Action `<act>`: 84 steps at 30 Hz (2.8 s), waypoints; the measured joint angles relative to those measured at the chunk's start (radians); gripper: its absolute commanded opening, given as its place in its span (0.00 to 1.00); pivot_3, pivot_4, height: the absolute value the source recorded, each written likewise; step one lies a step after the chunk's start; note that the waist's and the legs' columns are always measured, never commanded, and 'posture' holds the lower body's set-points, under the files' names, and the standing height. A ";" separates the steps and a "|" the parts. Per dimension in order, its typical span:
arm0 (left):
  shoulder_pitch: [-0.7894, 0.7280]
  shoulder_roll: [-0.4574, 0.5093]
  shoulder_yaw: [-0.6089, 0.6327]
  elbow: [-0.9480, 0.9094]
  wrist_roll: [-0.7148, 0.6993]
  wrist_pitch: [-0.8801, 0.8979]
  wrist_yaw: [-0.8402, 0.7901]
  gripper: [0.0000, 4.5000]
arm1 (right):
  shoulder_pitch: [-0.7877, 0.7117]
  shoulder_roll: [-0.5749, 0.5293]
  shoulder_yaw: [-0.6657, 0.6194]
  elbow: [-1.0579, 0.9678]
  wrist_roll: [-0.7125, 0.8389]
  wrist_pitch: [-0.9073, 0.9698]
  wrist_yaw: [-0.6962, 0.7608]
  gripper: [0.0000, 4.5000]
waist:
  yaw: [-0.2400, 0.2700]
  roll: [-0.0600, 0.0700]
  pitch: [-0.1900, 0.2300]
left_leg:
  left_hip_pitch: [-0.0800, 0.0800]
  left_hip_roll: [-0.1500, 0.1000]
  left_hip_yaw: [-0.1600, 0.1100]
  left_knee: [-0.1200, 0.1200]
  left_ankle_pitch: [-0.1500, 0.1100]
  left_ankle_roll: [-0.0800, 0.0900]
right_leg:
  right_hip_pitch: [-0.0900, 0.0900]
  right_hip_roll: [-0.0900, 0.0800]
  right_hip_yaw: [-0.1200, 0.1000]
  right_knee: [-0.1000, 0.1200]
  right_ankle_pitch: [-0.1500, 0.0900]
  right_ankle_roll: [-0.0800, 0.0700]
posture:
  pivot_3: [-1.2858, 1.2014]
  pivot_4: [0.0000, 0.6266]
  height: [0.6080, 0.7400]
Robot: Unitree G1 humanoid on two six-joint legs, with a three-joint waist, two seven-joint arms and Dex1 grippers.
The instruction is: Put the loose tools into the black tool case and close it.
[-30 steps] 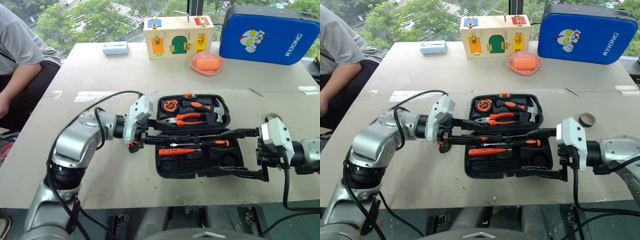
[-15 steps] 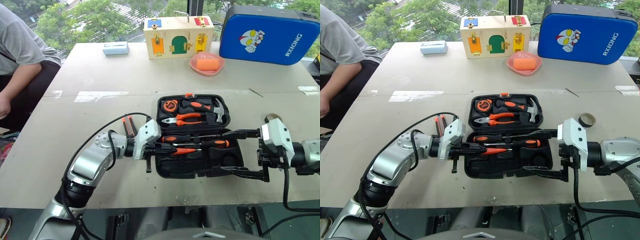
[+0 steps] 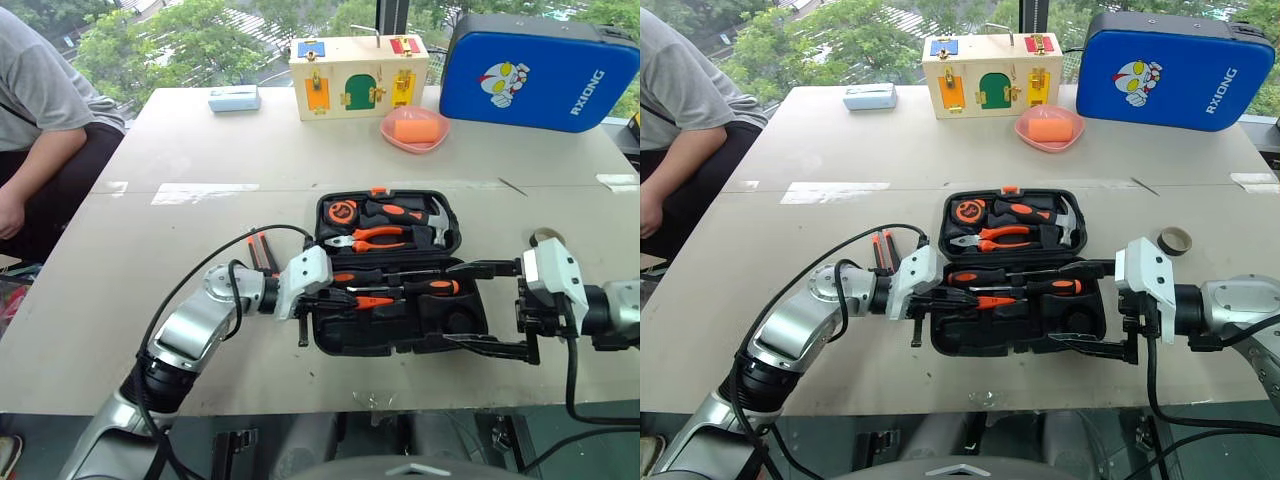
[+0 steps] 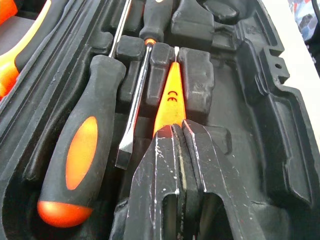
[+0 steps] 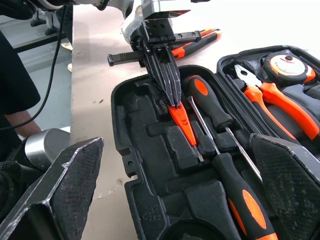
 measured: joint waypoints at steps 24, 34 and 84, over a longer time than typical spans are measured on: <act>1.026 -0.200 1.123 -0.509 -0.296 0.277 0.257 0.98 | -0.404 0.106 0.178 0.297 -0.023 -0.091 0.208 1.00 | -0.013 -0.002 0.001 | -0.003 0.001 -0.001 -0.007 -0.001 0.001 | 0.000 -0.002 0.003 -0.015 0.000 0.000 | 0.52 0.24 0.96; 0.958 -0.218 1.130 -0.626 -0.515 0.388 0.541 0.98 | -0.446 0.139 0.217 0.355 -0.061 -0.116 0.265 1.00 | 0.020 -0.001 0.001 | -0.001 0.002 -0.002 -0.005 -0.003 0.003 | 0.005 -0.002 -0.003 -0.014 0.000 -0.001 | 0.52 0.24 0.96; -0.126 -0.181 0.701 -0.085 -0.961 1.102 1.845 0.99 | -0.228 0.136 0.148 0.148 -0.042 -0.078 0.093 1.00 | 0.001 -0.001 -0.005 | -0.003 0.001 0.007 -0.005 0.001 -0.002 | -0.010 -0.001 0.009 0.001 0.000 0.000 | 0.52 0.24 0.96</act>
